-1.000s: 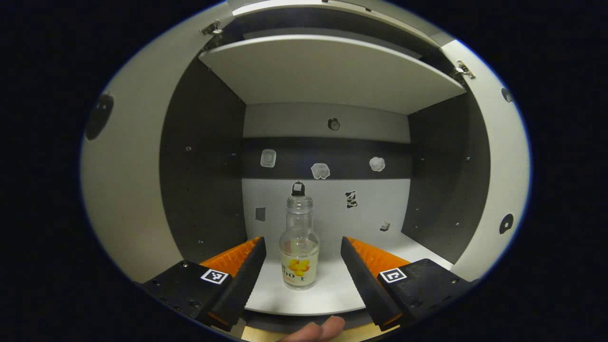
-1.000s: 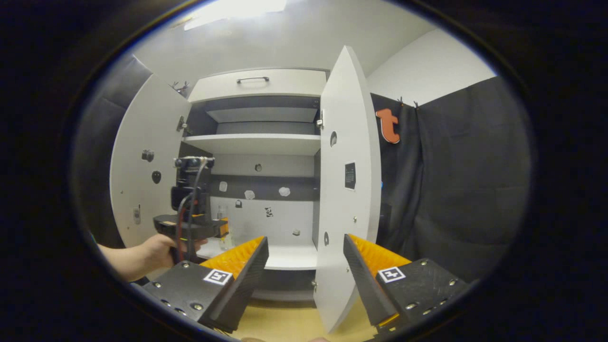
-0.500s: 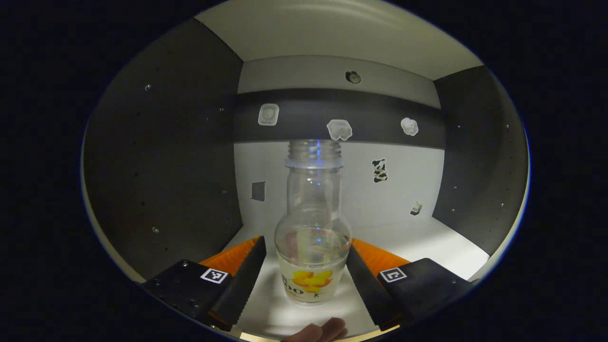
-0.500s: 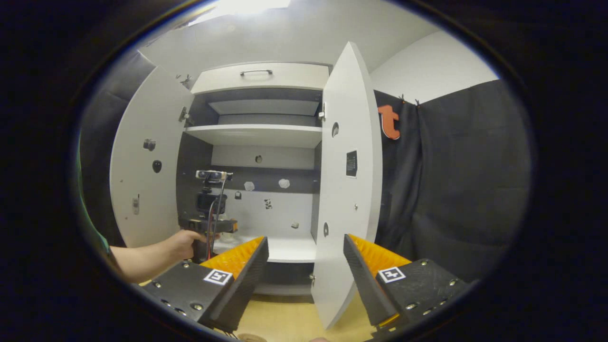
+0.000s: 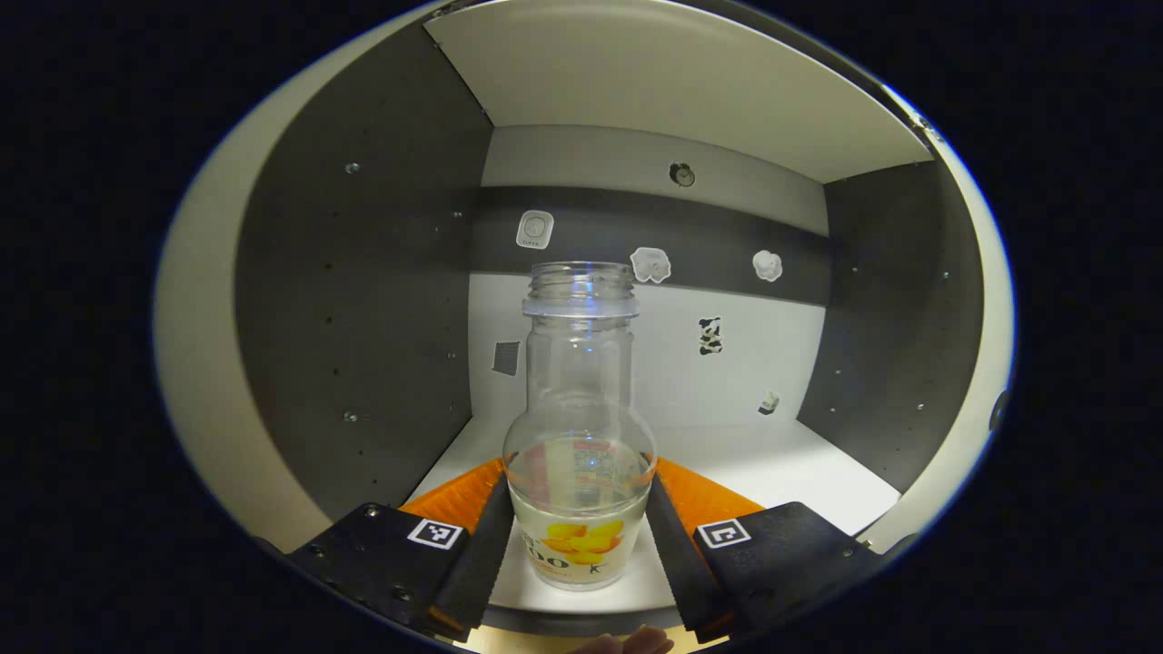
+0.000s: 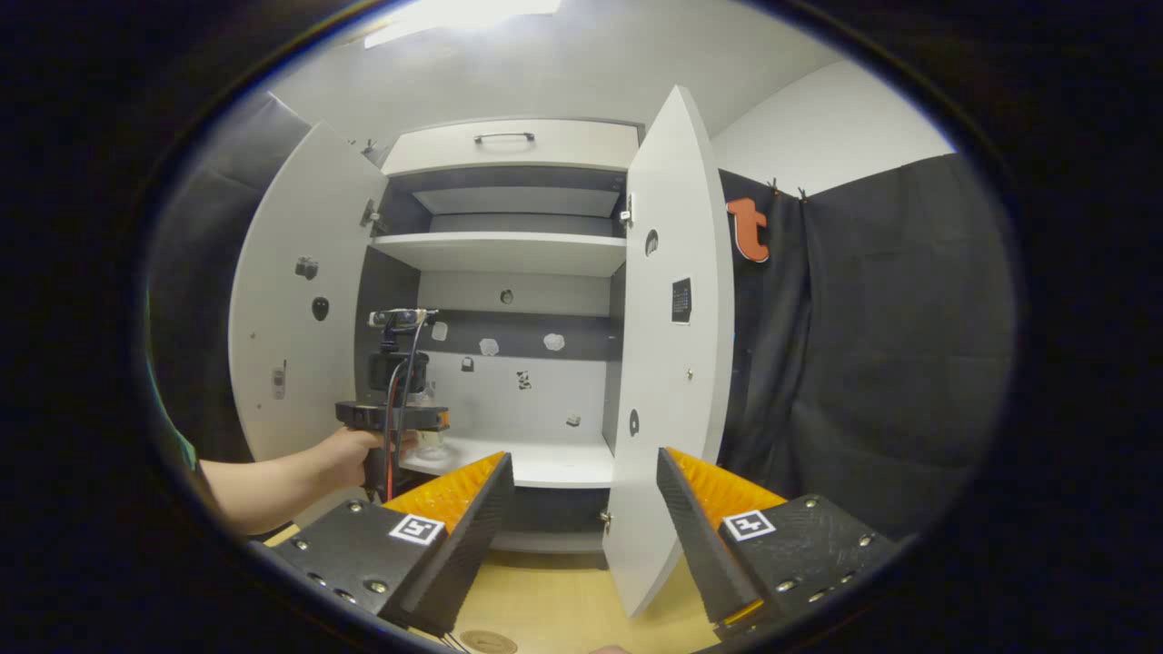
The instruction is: Grasp the bottle in the cabinet with the left hand and place it on the coaster, then close the right door with the right hand and the left door with the left hand.
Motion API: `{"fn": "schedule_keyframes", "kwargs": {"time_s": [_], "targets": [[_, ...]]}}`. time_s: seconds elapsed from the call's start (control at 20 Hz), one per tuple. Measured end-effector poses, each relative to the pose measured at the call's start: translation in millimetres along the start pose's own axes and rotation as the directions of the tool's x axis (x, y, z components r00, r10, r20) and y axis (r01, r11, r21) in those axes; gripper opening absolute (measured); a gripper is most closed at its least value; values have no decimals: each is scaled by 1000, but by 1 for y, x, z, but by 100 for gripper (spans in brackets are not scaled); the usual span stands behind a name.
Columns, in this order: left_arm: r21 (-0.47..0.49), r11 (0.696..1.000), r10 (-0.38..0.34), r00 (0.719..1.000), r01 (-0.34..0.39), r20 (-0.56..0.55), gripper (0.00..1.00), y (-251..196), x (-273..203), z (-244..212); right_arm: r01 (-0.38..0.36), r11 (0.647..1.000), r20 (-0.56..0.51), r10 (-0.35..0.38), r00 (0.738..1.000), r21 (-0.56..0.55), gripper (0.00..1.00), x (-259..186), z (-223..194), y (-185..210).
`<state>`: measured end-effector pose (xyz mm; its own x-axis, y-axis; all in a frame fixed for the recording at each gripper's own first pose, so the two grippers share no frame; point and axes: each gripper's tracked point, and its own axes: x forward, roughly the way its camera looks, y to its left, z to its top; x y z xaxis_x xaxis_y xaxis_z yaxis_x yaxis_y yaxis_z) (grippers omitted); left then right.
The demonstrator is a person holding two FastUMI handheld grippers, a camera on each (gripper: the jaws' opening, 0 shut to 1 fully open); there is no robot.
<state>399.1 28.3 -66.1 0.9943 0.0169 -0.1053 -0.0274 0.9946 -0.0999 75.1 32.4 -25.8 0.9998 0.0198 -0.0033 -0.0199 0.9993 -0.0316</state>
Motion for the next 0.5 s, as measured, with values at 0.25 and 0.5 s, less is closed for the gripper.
{"fn": "schedule_keyframes", "kwargs": {"time_s": [0.25, 0.5], "targets": [[1, 999, -33, 999, 33, 13, 79, -8, -65, 9, -13, 1000, 1, 13, 1000, 16, 96, -30, -1, 3], [43, 997, -67, 997, 65, 48, 78, -17, -137, 21, -37, 999, 1, 37, 999, 29, 96, -62, -4, 1]]}}
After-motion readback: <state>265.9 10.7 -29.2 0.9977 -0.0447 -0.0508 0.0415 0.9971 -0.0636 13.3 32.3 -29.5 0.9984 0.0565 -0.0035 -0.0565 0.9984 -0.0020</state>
